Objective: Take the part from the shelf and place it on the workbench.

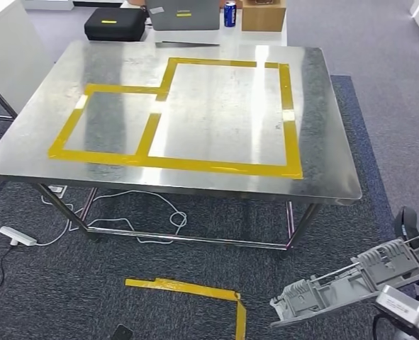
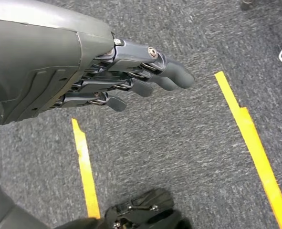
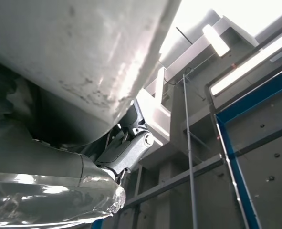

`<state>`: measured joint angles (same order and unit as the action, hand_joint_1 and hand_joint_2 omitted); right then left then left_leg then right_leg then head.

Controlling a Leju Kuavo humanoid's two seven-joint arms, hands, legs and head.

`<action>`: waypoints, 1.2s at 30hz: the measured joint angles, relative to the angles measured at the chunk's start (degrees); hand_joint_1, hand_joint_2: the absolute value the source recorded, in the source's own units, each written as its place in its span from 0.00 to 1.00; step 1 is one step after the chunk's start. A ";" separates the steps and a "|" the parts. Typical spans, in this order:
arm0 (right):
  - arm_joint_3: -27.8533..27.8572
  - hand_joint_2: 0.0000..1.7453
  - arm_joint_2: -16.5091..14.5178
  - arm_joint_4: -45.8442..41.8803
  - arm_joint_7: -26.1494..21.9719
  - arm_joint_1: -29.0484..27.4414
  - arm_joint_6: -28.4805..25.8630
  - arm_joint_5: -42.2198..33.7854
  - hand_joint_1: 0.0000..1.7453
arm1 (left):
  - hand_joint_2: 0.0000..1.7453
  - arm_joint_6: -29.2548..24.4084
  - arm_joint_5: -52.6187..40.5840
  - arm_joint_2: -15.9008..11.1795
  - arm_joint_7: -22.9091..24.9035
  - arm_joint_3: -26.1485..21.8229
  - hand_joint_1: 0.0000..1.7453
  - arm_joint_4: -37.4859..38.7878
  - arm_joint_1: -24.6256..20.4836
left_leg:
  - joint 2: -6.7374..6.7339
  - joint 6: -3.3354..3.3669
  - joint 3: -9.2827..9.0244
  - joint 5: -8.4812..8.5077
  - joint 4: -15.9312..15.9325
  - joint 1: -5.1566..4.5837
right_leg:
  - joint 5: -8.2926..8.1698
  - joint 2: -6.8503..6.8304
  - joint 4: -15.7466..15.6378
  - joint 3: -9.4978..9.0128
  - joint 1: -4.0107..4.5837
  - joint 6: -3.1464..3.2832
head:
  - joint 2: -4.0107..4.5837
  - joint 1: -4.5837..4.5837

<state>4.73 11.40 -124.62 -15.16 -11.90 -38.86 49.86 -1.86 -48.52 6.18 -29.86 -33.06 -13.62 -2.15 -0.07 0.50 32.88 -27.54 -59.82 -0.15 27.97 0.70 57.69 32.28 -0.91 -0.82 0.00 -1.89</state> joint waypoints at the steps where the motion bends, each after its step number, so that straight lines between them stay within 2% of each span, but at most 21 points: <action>1: -0.16 1.00 0.07 0.01 0.02 0.01 0.00 0.02 1.00 | 1.00 0.00 0.00 -0.05 -0.02 0.01 0.00 0.00 -0.05 | 0.13 0.19 -0.54 0.03 1.39 -0.08 | -0.01 0.08 0.05 0.16 0.04 -0.27 | 0.00 -0.03; 4: -0.57 1.00 0.34 0.03 0.09 -0.04 0.00 0.07 1.00 | 1.00 -0.02 0.00 -0.05 -0.08 0.05 0.00 0.00 -0.06 | 0.11 0.79 -0.82 -0.10 2.46 -0.07 | 0.04 0.13 0.06 0.50 -0.05 -1.27 | 0.00 -0.06; 5: -0.68 1.00 0.44 0.03 0.13 -0.02 0.00 0.10 1.00 | 1.00 -0.02 0.00 -0.06 -0.10 0.07 0.00 0.00 -0.06 | 0.07 1.09 -0.99 0.04 2.73 0.05 | 0.63 0.04 0.90 0.93 -0.08 -1.55 | 0.00 -0.16; 7: -0.87 1.00 0.63 0.04 0.28 -0.02 0.00 0.19 1.00 | 1.00 -0.03 0.00 -0.08 -0.15 0.09 0.00 0.00 -0.10 | 0.00 1.52 -1.23 0.12 3.06 0.21 | 3.22 -0.14 5.80 3.41 -0.16 -1.89 | 0.00 -0.43; 9: -1.09 1.00 0.74 0.11 0.51 -0.11 0.00 0.37 1.00 | 1.00 -0.04 0.00 -0.07 -0.16 0.11 0.00 0.00 -0.05 | -0.07 1.76 -1.27 -0.03 3.05 0.11 | 6.24 -0.20 13.47 7.44 -0.20 -2.21 | 0.00 -0.53; 10: -1.22 1.00 0.76 0.16 0.63 -0.18 0.00 0.47 1.00 | 1.00 -0.04 0.00 -0.05 -0.17 0.12 0.00 0.00 0.01 | -0.10 1.81 -1.32 -0.12 3.04 0.06 | 6.63 -0.21 15.78 8.81 -0.21 -2.32 | 0.00 -0.50; 11: -1.33 1.00 0.78 0.20 0.75 -0.22 0.00 0.55 1.00 | 1.00 -0.04 0.00 -0.04 -0.17 0.12 0.00 0.00 0.06 | -0.13 1.81 -1.43 -0.22 3.03 0.03 | 5.95 -0.23 16.14 9.20 -0.21 -2.37 | 0.00 -0.52; 13: -1.52 1.00 0.80 0.23 0.96 -0.20 0.00 0.63 1.00 | 1.00 -0.03 0.00 0.01 -0.17 0.13 0.00 0.00 0.11 | -0.14 1.63 -1.91 -0.57 3.02 0.01 | 1.87 -0.43 10.21 6.44 -0.21 -2.21 | 0.00 -0.52; 15: -1.67 1.00 0.83 0.26 1.09 -0.13 0.00 0.69 1.00 | 1.00 -0.03 0.00 0.03 -0.17 0.14 0.00 0.00 0.12 | -0.12 1.18 -2.28 -0.98 2.90 -0.21 | -0.64 -0.88 3.07 2.68 -0.08 -1.82 | 0.00 -0.52; 17: -1.80 1.00 0.87 0.31 1.15 -0.19 0.00 0.75 1.00 | 1.00 -0.03 0.00 0.01 -0.20 0.15 0.00 0.00 0.16 | -0.13 0.67 -2.26 -1.16 2.77 -0.46 | -0.50 -1.02 0.50 1.22 0.11 -1.25 | 0.00 -0.37; 19: -1.89 1.00 0.91 0.33 1.20 -0.29 0.00 0.80 1.00 | 1.00 -0.03 0.00 -0.02 -0.23 0.15 0.00 0.00 0.17 | -0.20 0.17 -2.33 -1.42 2.72 -0.42 | -0.37 -0.81 0.24 1.04 0.09 -0.62 | 0.00 -0.23; 21: -1.94 1.00 0.92 0.34 1.21 -0.21 0.00 0.85 1.00 | 1.00 -0.04 0.00 -0.05 -0.27 0.15 0.00 0.00 0.10 | -0.17 -0.40 -1.75 -2.77 0.91 -0.30 | -0.23 -0.77 -0.01 0.58 -0.06 -0.02 | 0.00 -0.08; 22: -1.96 1.00 0.92 0.34 1.21 -0.17 0.00 0.88 1.00 | 1.00 -0.04 0.00 -0.06 -0.28 0.15 0.00 0.00 0.07 | -0.13 -0.65 -0.57 -4.10 -1.61 -0.22 | -0.14 -0.79 -0.13 0.31 -0.13 0.26 | 0.00 0.01; 24: -1.98 1.00 0.92 0.34 1.21 -0.13 0.00 0.91 1.00 | 1.00 -0.04 0.00 -0.03 -0.30 0.15 0.00 0.00 0.17 | -0.10 -0.91 3.47 -7.05 -9.11 -0.10 | 0.15 -0.78 -0.13 0.02 -0.05 0.70 | 0.00 0.13; 25: -1.99 1.00 0.92 0.34 1.21 -0.15 0.00 0.91 1.00 | 1.00 -0.04 0.00 -0.01 -0.30 0.16 0.00 0.00 0.29 | -0.10 -0.96 5.31 -7.67 -12.08 -0.04 | 0.29 -0.71 -0.13 -0.13 0.00 0.83 | 0.00 0.11; 26: -2.01 1.00 0.92 0.34 1.21 -0.16 0.00 0.91 1.00 | 1.00 -0.04 0.00 0.01 -0.30 0.16 0.00 0.00 0.40 | -0.10 -0.94 6.42 -7.22 -13.39 -0.01 | 0.45 -0.60 -0.13 -0.32 0.05 0.92 | 0.00 0.12; 27: -2.02 1.00 0.92 0.34 1.21 -0.17 0.00 0.91 1.00 | 1.00 -0.05 0.00 0.03 -0.30 0.16 0.00 0.00 0.48 | -0.10 -0.82 6.54 -5.69 -12.67 0.00 | 0.63 -0.45 -0.12 -0.58 0.10 0.94 | 0.00 0.13; 29: -2.03 1.00 0.92 0.34 1.21 -0.16 0.00 0.91 1.00 | 1.00 -0.08 0.00 -0.04 -0.30 0.15 0.00 0.00 0.50 | -0.02 -0.21 4.36 -0.91 -6.53 -0.08 | 1.04 -0.20 -0.14 -1.19 0.17 0.81 | 0.00 0.13; 30: -2.04 1.00 0.93 0.34 1.22 -0.14 0.00 0.91 1.00 | 1.00 -0.09 0.00 -0.11 -0.30 0.15 0.00 0.00 0.48 | 0.04 0.19 2.98 0.72 -3.23 -0.17 | 1.29 -0.09 -0.08 -1.40 0.30 0.61 | 0.00 0.10; 32: -2.07 1.00 0.95 0.37 1.25 -0.14 0.00 0.91 1.00 | 1.00 -0.10 0.00 -0.22 -0.32 0.16 0.00 0.00 0.38 | 0.15 0.71 1.30 1.35 0.77 -0.37 | 1.60 0.02 -0.01 -1.36 0.43 0.11 | 0.00 0.06; 36: -2.21 1.00 1.14 0.41 1.36 -0.03 -0.01 0.92 1.00 | 1.00 -0.10 0.00 -0.14 -0.36 0.16 0.00 0.00 0.36 | 0.14 1.38 0.21 0.78 2.39 -0.15 | 2.64 -0.07 1.08 -0.86 0.34 -1.14 | 0.00 -0.06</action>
<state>2.52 12.54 -124.21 -13.80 -11.94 -38.87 50.78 -1.96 -48.52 6.04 -30.22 -32.90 -13.62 -1.79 0.07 1.87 33.10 -26.76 -57.43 -0.30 30.62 0.63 58.78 31.42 -0.57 -1.96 0.00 -1.94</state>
